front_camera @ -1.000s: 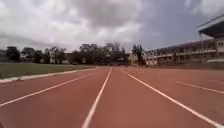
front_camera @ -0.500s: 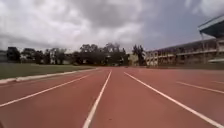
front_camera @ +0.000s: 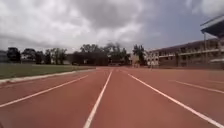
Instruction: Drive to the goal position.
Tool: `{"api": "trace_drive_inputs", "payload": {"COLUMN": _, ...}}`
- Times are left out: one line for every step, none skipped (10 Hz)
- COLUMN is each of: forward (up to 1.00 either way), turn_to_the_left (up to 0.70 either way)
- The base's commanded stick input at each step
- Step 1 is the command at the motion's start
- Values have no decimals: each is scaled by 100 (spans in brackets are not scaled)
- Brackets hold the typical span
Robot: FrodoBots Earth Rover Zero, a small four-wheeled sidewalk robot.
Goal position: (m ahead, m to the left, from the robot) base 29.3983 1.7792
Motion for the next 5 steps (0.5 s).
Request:
{"api": "trace_drive_inputs", "payload": {"forward": 60, "turn_to_the_left": 0}}
{"api": "trace_drive_inputs", "payload": {"forward": 60, "turn_to_the_left": 0}}
{"api": "trace_drive_inputs", "payload": {"forward": 60, "turn_to_the_left": 0}}
{"api": "trace_drive_inputs", "payload": {"forward": 60, "turn_to_the_left": 0}}
{"api": "trace_drive_inputs", "payload": {"forward": 60, "turn_to_the_left": 0}}
